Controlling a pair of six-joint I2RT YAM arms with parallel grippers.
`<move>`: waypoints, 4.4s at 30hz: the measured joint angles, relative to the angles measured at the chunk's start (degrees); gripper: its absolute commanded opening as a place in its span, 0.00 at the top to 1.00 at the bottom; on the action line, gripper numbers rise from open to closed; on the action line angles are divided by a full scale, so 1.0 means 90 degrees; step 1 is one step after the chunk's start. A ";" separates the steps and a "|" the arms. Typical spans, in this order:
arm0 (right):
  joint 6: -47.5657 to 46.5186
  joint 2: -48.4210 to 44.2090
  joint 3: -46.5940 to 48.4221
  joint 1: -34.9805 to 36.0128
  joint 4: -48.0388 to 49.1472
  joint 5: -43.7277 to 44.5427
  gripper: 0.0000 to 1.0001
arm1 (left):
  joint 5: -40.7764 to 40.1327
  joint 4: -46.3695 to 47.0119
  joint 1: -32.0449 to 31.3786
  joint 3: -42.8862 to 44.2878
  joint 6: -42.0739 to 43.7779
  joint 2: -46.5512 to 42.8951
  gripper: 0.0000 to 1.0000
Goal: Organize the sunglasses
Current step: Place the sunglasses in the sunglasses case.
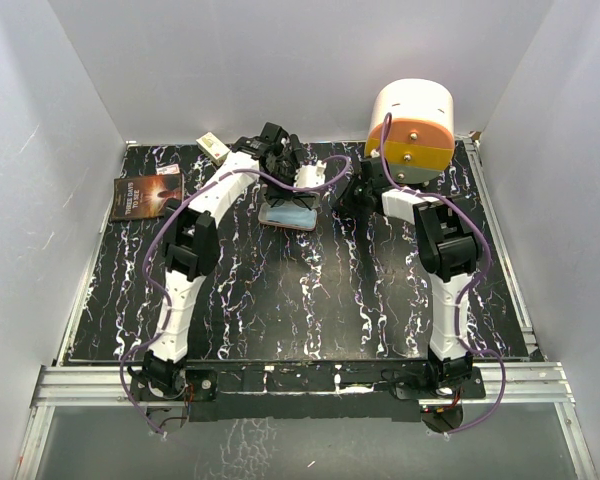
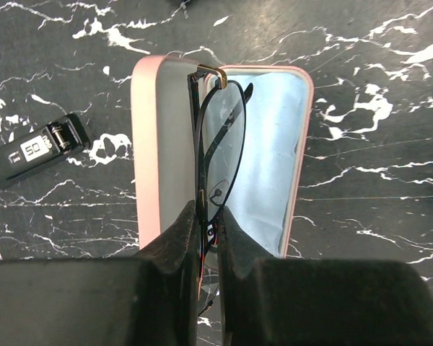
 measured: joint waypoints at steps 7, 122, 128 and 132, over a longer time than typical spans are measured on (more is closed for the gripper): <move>0.0017 0.0165 0.0114 -0.0017 0.0214 -0.0175 0.92 | 0.0175 -0.0498 -0.0075 0.0182 0.0134 0.0085 1.00; 0.0627 0.0976 0.0338 -0.0010 0.1812 -0.2016 0.77 | -0.0787 0.0083 -0.0080 -0.0539 -0.0593 0.0464 0.38; 0.0651 0.0974 0.0335 -0.0010 0.1836 -0.2025 0.76 | -0.0831 0.0403 -0.0080 -0.0855 -0.0743 0.0209 0.33; 0.0656 0.0969 0.0333 -0.0010 0.1836 -0.2025 0.75 | -0.0860 0.0631 -0.0075 -0.1141 -0.0799 -0.0029 0.33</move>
